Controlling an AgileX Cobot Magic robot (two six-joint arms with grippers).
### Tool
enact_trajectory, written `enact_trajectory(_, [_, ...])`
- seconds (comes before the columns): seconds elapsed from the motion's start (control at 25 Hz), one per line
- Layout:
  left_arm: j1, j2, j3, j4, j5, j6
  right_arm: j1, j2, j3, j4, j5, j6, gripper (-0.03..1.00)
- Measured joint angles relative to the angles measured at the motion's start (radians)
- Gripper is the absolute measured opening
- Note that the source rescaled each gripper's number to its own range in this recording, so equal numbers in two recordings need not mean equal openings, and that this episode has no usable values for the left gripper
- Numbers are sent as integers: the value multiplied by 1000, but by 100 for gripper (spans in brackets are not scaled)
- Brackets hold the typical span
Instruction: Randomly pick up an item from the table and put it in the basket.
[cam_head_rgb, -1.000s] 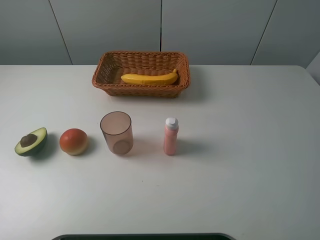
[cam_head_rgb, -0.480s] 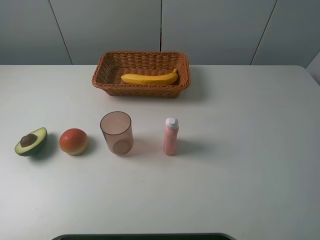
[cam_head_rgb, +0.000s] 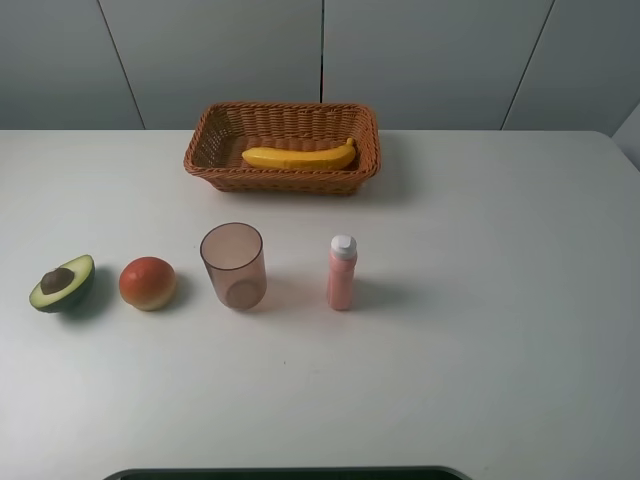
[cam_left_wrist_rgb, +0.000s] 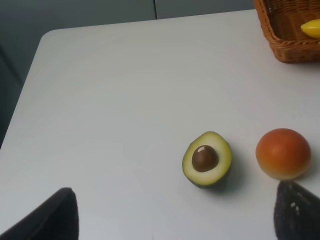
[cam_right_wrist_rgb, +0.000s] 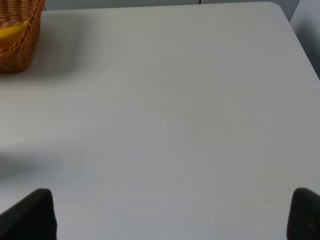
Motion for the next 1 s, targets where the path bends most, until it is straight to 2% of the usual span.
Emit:
enact_trajectory(0.4, [0,0,0,0,0,0,0,0,0,0,-2,0,100])
enact_trajectory(0.64, [0,0,0,0,0,0,0,0,0,4,-104,13,100])
enact_trajectory(1.0, [0,0,0,0,0,0,0,-1,30,8,-90,24,100])
